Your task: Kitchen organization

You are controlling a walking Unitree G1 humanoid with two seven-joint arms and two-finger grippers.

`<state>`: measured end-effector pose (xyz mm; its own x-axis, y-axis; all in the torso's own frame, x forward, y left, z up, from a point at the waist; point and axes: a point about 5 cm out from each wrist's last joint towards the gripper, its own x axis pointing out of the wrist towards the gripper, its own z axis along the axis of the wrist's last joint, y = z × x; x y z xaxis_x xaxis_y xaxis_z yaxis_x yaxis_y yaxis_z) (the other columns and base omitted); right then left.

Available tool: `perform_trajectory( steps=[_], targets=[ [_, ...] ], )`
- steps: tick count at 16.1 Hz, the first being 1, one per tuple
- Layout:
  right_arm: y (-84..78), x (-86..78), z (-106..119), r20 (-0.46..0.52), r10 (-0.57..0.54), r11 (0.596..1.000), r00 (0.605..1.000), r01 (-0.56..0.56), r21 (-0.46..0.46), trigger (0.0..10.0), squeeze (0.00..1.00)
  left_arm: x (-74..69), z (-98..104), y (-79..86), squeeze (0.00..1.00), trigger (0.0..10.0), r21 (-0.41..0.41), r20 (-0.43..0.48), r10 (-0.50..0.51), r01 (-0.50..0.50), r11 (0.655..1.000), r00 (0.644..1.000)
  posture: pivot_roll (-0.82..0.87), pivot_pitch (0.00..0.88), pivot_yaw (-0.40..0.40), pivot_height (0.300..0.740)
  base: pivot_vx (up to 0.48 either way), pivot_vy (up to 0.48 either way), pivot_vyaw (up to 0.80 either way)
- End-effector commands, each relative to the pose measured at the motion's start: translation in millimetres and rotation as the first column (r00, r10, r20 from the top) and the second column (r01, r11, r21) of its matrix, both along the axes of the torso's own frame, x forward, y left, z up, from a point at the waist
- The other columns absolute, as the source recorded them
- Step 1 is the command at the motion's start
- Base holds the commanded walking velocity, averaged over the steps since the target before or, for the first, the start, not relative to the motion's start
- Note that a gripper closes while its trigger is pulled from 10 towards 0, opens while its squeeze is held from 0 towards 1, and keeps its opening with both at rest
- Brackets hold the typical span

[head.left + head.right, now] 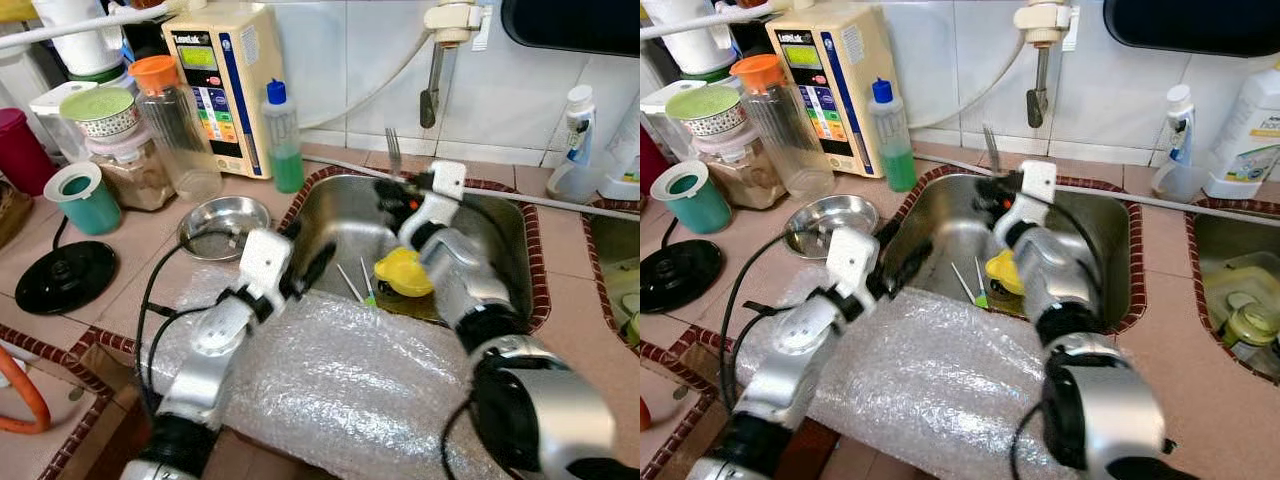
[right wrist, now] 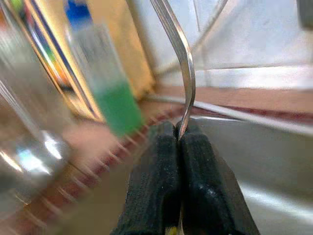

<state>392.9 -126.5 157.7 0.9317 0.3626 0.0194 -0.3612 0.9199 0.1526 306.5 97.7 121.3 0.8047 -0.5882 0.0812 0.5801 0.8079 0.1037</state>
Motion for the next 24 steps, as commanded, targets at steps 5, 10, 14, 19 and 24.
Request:
perform_trajectory(
  steps=[5,10,14,19,24],
  targets=[
    [-7.8,-12.1,-38.9,-0.047,-0.019,0.895,0.999,-0.004,-0.447,0.0,0.00,-9.2,-14.3,6.2,1.00,10.0,0.055,-0.088,-0.055,0.060,0.997,0.995,0.15,0.000,0.136,0.740,0.000,0.000,0.00],
    [-26.0,-24.5,-69.0,-0.137,-0.107,0.843,0.985,0.017,-0.537,0.0,0.00,-6.5,-8.7,5.2,1.00,10.0,0.055,-0.083,-0.059,0.064,0.996,0.995,0.14,0.000,0.144,0.740,0.000,0.000,0.00],
    [-23.7,-32.7,-84.1,-0.212,-0.091,0.849,0.973,-0.036,-0.528,10.0,1.00,-3.7,-6.0,3.1,1.00,10.0,0.051,-0.078,-0.061,0.065,0.997,0.995,0.14,0.000,0.149,0.740,0.000,0.000,0.00],
    [-15.9,-33.2,-84.4,-0.234,-0.047,0.875,0.971,-0.073,-0.479,10.0,1.00,-0.9,-2.9,7.4,1.00,10.0,0.062,-0.047,-0.005,0.008,0.998,0.999,0.14,0.000,0.145,0.740,0.000,0.000,0.00],
    [-3.6,-27.7,-70.0,-0.176,0.028,0.917,0.984,-0.095,-0.388,10.0,1.00,10.3,4.9,23.7,1.00,10.0,0.071,0.007,0.129,-0.130,0.989,0.992,0.14,0.000,0.142,0.740,0.000,0.000,0.00]
  ],
)
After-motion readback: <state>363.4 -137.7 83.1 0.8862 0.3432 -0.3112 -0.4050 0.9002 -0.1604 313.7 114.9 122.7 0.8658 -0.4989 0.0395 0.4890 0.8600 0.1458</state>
